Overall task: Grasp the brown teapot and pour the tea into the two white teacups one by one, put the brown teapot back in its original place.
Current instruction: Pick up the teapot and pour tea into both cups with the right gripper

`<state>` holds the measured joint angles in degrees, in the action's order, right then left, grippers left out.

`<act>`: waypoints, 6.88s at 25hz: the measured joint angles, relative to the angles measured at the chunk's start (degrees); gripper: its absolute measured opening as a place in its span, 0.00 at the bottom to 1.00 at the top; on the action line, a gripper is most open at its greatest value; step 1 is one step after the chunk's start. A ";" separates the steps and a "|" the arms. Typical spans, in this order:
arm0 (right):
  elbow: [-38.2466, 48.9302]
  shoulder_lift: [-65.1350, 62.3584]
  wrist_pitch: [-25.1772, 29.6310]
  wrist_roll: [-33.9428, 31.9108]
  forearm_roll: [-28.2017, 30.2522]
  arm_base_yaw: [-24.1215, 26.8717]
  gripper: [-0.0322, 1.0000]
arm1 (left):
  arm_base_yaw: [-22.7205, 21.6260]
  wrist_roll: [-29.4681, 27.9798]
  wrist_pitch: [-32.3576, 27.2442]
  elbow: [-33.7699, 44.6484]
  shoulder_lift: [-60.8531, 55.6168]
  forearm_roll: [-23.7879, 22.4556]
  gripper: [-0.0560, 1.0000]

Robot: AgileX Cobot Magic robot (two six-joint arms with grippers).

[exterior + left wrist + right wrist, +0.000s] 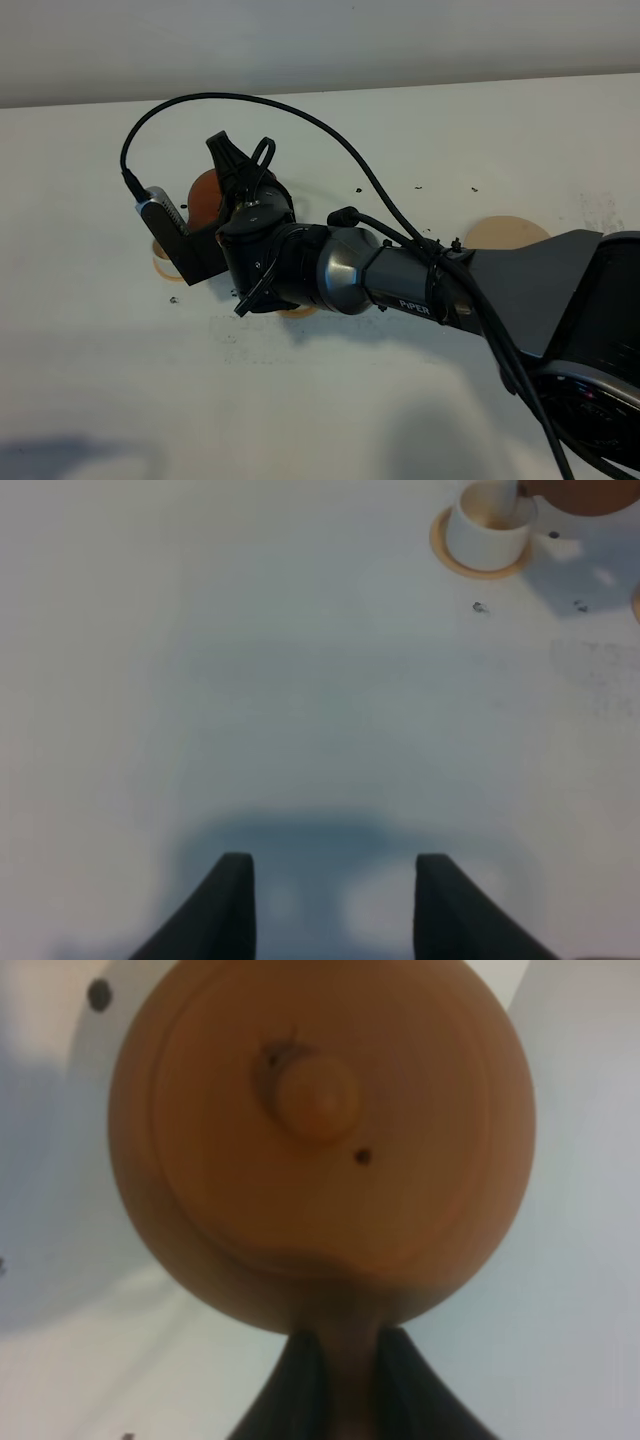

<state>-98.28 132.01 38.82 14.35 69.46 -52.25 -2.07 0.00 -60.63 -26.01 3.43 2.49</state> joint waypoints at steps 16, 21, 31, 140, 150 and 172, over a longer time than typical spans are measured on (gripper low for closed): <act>0.00 -0.99 0.04 0.25 1.78 -0.50 0.14 | 0.00 0.00 0.00 0.00 0.00 -0.04 0.41; 0.00 -0.99 0.04 0.47 2.41 -0.50 0.14 | 0.00 0.00 0.00 0.00 0.00 -0.04 0.41; 0.00 -0.99 0.04 1.51 3.41 -0.50 0.14 | 0.00 0.00 0.00 0.00 0.00 -0.04 0.41; 0.00 -0.99 -0.89 1.57 16.64 -0.50 0.14 | 0.00 0.00 0.00 0.00 0.00 -0.04 0.41; 0.00 -0.99 -0.89 1.57 16.64 -0.50 0.14 | 0.00 0.00 0.00 0.00 0.00 -0.04 0.41; 0.00 -0.99 -0.52 1.55 11.98 -1.22 0.14 | 0.00 0.33 0.00 0.00 0.00 -0.04 0.41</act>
<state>-98.28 131.02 38.30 15.90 81.44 -53.47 -2.07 0.33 -60.63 -26.01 3.43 2.45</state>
